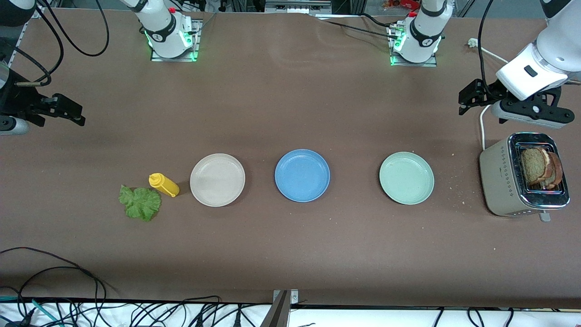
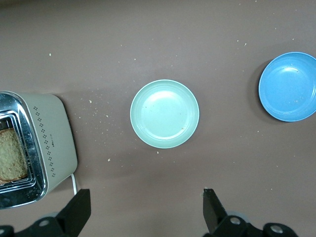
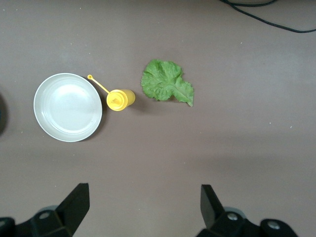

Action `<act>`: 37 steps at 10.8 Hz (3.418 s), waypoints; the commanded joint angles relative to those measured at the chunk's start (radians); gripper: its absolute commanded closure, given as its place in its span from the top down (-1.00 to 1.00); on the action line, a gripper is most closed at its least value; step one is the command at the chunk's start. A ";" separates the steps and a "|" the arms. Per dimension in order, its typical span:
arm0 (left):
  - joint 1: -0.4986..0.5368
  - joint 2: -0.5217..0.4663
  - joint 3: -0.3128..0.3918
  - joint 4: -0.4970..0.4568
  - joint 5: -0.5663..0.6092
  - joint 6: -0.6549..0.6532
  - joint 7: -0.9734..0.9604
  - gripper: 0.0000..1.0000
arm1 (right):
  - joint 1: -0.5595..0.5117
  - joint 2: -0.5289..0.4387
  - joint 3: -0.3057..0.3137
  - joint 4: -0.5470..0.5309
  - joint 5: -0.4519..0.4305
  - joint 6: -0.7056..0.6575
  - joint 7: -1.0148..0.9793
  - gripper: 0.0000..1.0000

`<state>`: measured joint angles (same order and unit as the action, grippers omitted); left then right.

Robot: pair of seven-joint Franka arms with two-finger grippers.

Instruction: Make sandwich in blue plate with both arms

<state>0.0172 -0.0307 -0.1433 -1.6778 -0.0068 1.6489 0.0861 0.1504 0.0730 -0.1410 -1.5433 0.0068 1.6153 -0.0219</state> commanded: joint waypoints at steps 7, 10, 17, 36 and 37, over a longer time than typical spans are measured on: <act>0.000 0.003 0.004 0.018 -0.010 -0.018 -0.003 1.00 | 0.001 0.004 0.001 0.019 -0.010 -0.020 0.013 1.00; 0.000 0.003 0.004 0.018 -0.010 -0.018 -0.005 1.00 | 0.003 0.004 0.001 0.020 -0.010 -0.017 0.013 1.00; 0.000 0.003 0.004 0.018 -0.010 -0.018 -0.005 1.00 | 0.003 0.004 0.001 0.020 -0.010 -0.014 0.013 1.00; 0.283 0.331 0.011 0.179 0.007 0.012 0.133 1.00 | -0.002 0.008 -0.003 0.026 -0.013 -0.009 0.002 1.00; 0.317 0.375 0.011 0.196 0.008 0.050 0.180 1.00 | -0.002 0.008 -0.003 0.026 -0.014 -0.009 0.002 1.00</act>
<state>0.2780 0.2126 -0.1221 -1.5885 -0.0042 1.6701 0.1640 0.1487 0.0731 -0.1420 -1.5400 0.0065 1.6168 -0.0207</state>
